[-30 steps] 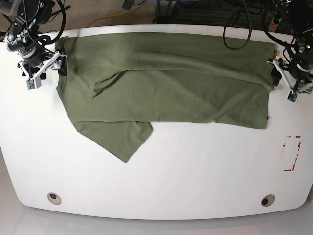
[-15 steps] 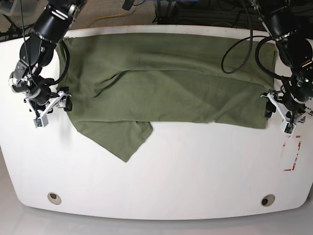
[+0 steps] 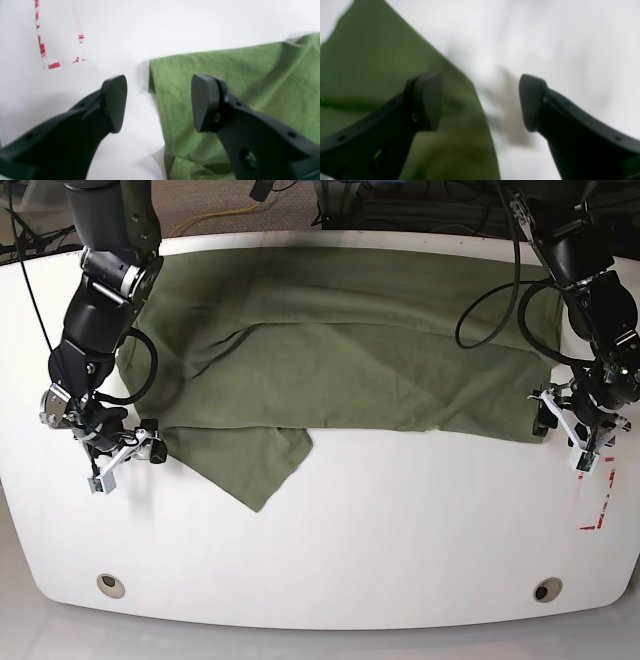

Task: Fold the T-shirt properly
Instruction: 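Release the shirt and move both grippers to its hem edge, then grasp the shirt hem with both grippers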

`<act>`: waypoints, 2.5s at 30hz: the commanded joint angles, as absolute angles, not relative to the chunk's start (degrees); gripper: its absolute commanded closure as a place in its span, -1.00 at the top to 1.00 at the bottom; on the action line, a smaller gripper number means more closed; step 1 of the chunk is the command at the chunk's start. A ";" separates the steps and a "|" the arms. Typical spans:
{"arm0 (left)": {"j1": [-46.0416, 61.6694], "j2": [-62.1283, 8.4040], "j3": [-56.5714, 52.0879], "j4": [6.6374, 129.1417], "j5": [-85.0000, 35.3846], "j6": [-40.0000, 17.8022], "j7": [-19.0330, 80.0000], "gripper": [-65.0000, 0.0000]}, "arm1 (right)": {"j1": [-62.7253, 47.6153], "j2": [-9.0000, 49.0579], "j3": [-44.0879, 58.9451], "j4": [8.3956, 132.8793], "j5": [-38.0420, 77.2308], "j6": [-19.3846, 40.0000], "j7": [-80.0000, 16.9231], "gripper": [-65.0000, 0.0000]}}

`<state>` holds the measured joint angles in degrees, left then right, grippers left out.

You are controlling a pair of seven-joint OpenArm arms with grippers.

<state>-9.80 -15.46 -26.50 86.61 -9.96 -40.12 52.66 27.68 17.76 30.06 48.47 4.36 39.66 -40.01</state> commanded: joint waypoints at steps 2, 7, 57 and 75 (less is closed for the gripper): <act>-10.95 -16.40 -26.59 87.60 -10.68 -40.00 51.12 0.16 | 31.52 20.09 30.11 41.01 3.03 40.00 -34.42 0.35; -10.77 -16.40 -26.59 87.60 -10.68 -40.00 51.12 0.16 | 31.34 18.95 30.02 39.25 3.74 40.00 -34.24 0.35; -22.55 -16.40 -21.05 53.14 -5.41 -35.74 44.26 0.24 | 26.51 13.05 25.98 48.84 3.56 40.00 -38.11 -1.00; -22.90 -16.48 -21.23 58.07 -5.49 -35.74 44.53 -1.00 | 26.59 12.97 25.98 60.53 3.47 40.00 -41.89 -1.00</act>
<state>-22.65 -15.97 -21.26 53.82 -5.78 -35.62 43.66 24.95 12.05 25.91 57.43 2.83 39.94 -41.76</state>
